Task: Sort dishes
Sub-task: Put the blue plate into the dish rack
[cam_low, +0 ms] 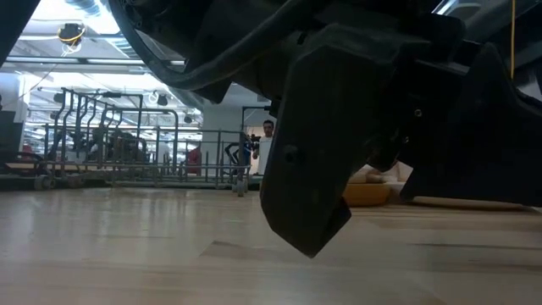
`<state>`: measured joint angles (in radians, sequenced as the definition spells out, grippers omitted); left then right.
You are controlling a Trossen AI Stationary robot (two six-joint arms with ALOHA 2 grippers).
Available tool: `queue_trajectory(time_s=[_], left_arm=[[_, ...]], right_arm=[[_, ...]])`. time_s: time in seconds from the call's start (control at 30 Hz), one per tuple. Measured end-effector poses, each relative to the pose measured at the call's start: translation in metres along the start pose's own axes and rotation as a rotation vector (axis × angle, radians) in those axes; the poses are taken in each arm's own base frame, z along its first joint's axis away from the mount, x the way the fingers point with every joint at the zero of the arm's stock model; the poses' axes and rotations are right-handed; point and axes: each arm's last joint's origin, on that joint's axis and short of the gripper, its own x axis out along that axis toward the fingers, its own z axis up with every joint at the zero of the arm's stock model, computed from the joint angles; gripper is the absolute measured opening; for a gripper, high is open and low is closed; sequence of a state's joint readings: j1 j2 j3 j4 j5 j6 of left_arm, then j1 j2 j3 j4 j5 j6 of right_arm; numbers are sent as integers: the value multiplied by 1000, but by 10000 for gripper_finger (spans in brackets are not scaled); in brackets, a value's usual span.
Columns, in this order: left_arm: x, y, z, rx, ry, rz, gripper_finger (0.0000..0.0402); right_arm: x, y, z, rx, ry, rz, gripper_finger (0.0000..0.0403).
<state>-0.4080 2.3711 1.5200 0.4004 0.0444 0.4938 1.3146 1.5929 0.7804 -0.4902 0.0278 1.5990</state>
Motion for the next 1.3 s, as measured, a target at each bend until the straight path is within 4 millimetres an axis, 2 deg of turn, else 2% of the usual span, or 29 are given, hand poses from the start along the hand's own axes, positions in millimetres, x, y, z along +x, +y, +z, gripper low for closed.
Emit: queue_trajectory(time_s=[0.23,0.53,0.8,1.0,1.3], left_arm=[[0,1,-1,2,11,2,3],[-4,-4,-8,-3,128,-59,3],[-21,-1,7,6,237,-40,3],[-36,6,20,3,286,-35,3],[-41,-3,9,-8,435,-71,3]], right_arm=[[1,0,17,86,-50,2,191],[1,-1,33,186,-84,-4,191],[2,-2,36,226,-182,-9,191],[2,-4,47,256,-261,-13,191],[1,-9,74,307,-288,-31,191]])
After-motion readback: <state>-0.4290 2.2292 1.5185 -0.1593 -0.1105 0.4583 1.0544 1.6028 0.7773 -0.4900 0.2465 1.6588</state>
